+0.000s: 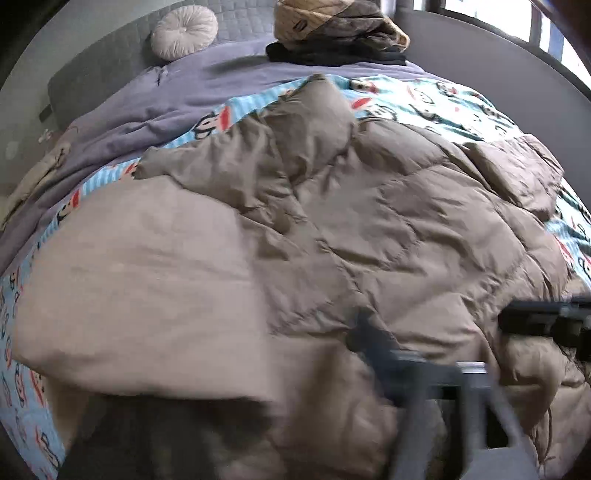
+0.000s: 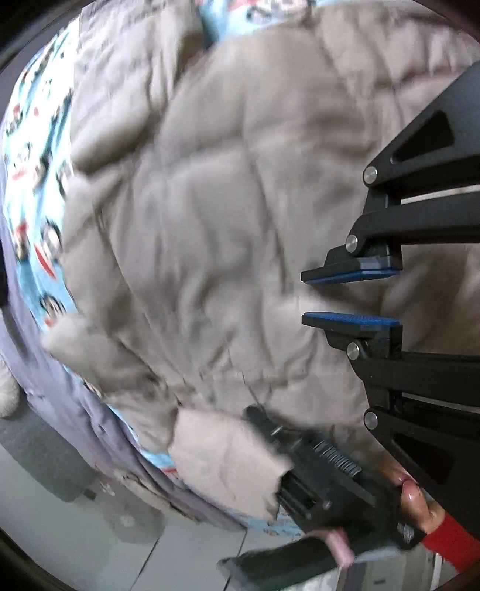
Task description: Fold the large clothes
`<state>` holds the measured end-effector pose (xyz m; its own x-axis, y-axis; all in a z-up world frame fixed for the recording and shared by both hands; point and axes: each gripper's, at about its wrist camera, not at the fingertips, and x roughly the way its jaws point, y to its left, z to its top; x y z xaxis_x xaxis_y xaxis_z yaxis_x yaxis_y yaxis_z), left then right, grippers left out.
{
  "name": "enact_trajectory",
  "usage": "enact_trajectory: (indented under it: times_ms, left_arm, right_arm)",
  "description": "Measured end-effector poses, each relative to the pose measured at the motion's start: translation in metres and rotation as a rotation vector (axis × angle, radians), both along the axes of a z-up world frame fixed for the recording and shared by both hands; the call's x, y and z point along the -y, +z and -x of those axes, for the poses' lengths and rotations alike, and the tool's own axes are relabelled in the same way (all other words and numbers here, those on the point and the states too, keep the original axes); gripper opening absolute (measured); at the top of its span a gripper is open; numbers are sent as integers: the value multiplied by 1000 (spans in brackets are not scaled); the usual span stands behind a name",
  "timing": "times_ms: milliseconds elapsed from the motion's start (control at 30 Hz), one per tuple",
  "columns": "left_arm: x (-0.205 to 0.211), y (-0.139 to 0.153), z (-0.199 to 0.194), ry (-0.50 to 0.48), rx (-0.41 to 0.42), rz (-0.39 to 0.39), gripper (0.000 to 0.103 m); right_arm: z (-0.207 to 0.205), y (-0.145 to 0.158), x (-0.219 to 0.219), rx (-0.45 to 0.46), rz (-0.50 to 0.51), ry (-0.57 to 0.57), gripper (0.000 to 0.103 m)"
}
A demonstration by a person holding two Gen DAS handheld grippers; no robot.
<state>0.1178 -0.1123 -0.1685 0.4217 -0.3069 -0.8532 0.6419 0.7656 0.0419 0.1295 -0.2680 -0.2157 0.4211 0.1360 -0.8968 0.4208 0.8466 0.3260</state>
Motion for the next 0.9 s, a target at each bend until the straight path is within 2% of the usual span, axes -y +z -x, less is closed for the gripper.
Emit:
enact_trajectory:
  times_ms: [133,167,200,233,267,300,333,433,500,567,700,767,833,900]
  left_arm:
    - [-2,10,19,-14,17,-22,84]
    - [-12,21,24,-4,18,-6,84]
    - [-22,25,23,10,21,15,84]
    - [-38,34,24,41,35,43,84]
    - [-56,42,24,81,55,64,84]
    - [-72,48,23,124,75,71,84]
    - [-93,55,20,193,101,68,84]
    - [-149,49,0,393,102,15,84]
    - [-181,32,-14,501,36,-11,84]
    - [-208,12,-26,588,-27,-17,84]
    - [-222,-20,-27,625,-62,-42,84]
    - [-220,-25,-24,623,-61,-34,84]
    - [-216,-28,-19,612,-52,-38,84]
    - [-214,-30,-19,599,-63,-39,84]
  right_arm:
    - [-1,0,12,5,-6,-16,18]
    - [-3,6,13,8,-2,-10,19]
    - [-8,13,10,14,6,7,28]
    - [16,18,12,21,16,23,37]
    - [24,27,10,32,34,50,62]
    - [20,39,0,59,54,90,80]
    - [43,48,-2,94,74,133,81]
    - [22,67,-51,174,189,301,81]
    - [4,70,-95,201,315,433,81]
    - [-16,59,-148,194,491,579,81]
    - [-50,22,-213,197,733,757,80]
    - [-61,15,-219,191,788,735,80]
    - [-81,19,-202,183,757,616,67]
    - [-95,29,-159,163,612,418,24]
